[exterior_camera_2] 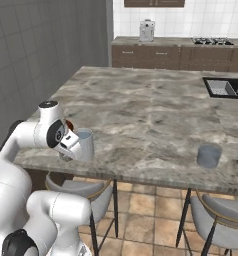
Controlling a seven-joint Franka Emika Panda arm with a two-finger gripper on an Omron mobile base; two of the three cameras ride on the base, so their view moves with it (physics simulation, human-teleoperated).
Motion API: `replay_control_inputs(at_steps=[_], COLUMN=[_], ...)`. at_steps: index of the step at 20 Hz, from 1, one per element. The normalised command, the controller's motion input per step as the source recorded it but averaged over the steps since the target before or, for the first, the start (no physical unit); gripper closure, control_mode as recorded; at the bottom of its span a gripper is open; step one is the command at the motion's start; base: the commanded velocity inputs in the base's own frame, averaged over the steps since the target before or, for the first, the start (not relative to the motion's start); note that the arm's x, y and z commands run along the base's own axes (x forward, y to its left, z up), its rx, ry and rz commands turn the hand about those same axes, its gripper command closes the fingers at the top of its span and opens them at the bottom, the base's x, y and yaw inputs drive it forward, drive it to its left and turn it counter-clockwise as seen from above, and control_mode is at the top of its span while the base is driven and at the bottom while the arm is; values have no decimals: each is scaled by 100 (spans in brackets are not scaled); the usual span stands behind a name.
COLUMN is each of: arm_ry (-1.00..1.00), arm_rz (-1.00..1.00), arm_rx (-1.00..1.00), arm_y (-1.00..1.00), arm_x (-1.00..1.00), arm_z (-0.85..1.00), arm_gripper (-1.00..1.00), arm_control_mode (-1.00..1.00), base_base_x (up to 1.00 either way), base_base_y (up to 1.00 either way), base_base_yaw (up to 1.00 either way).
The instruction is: There are four ice cubes in the ice bowl. Place two ice cubes in each glass of water.
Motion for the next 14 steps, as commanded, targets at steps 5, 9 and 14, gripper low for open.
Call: replay_control_inputs(at_steps=[5,9,14], arm_ry=[0,0,0], arm_rz=[0,0,0], arm_rx=[0,0,0], arm_y=[0,0,0], arm_x=[0,0,0], arm_z=[0,0,0], arm_gripper=[100,100,100], arm_control_mode=[100,100,100], base_base_x=[0,5,17], base_base_y=[-55,-44,-36], base_base_yaw=[-8,-3,0])
